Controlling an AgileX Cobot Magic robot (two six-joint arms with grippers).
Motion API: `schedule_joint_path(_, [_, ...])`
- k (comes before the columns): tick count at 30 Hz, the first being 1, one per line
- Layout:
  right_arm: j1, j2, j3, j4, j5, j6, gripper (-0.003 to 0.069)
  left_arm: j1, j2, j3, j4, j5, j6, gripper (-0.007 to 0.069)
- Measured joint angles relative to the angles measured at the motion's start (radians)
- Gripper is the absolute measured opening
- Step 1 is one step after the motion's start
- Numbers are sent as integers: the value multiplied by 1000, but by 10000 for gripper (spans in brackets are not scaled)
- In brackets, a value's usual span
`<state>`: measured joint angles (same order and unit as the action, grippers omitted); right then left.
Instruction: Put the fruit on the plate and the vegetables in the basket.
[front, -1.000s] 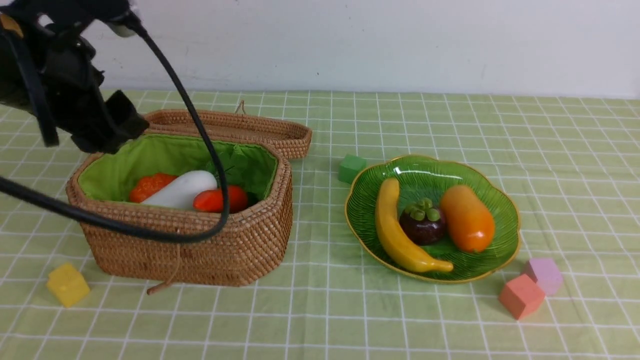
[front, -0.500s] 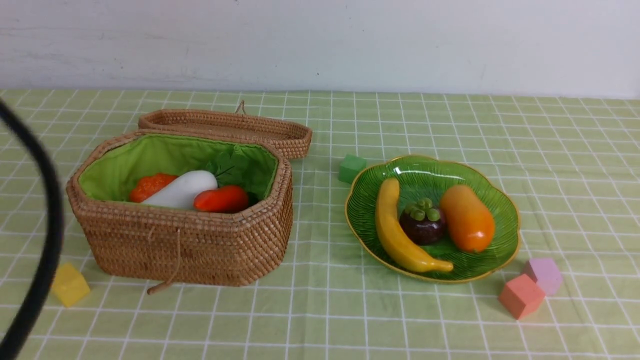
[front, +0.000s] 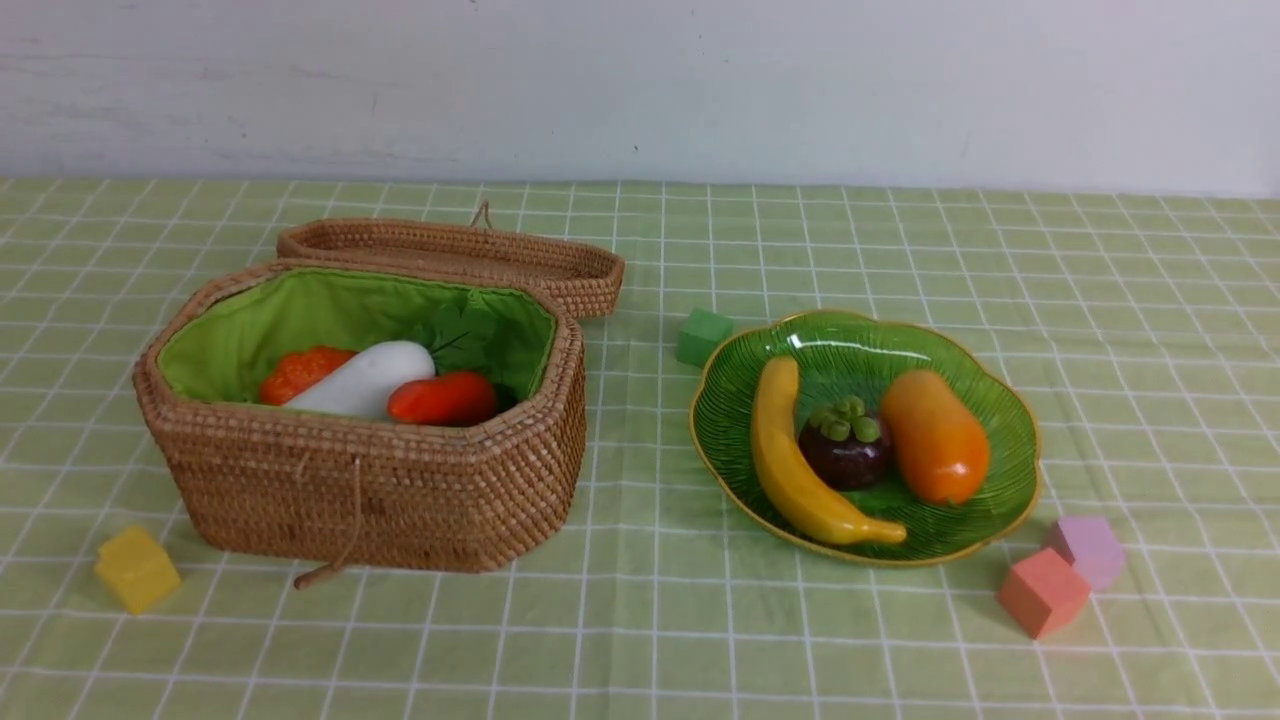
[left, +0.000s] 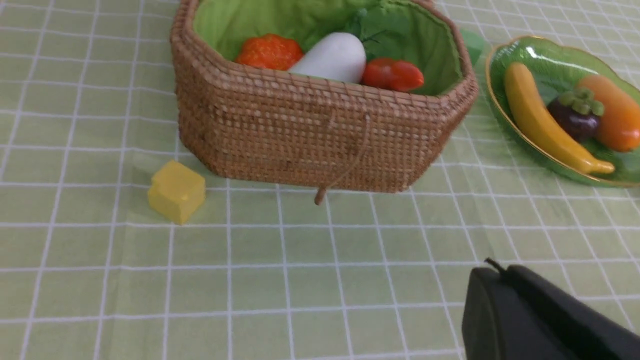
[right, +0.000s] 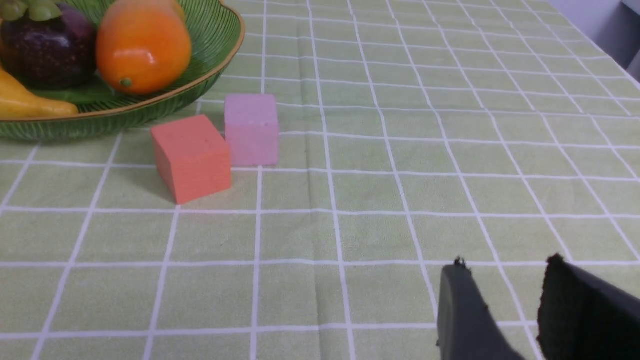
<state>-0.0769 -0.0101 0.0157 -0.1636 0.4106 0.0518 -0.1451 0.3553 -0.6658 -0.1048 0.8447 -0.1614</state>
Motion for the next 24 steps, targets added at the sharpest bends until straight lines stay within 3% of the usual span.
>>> schedule_joint_path(4, [0,0,0,0,0,0,240,0,19,121,33,-193,0,-13])
schedule_joint_path(7, [0,0,0,0,0,0,240,0,26,176,36,-254,0,-13])
schedule_joint_path(24, [0,0,0,0,0,0,240,0,28,248,37,-250,0,-13])
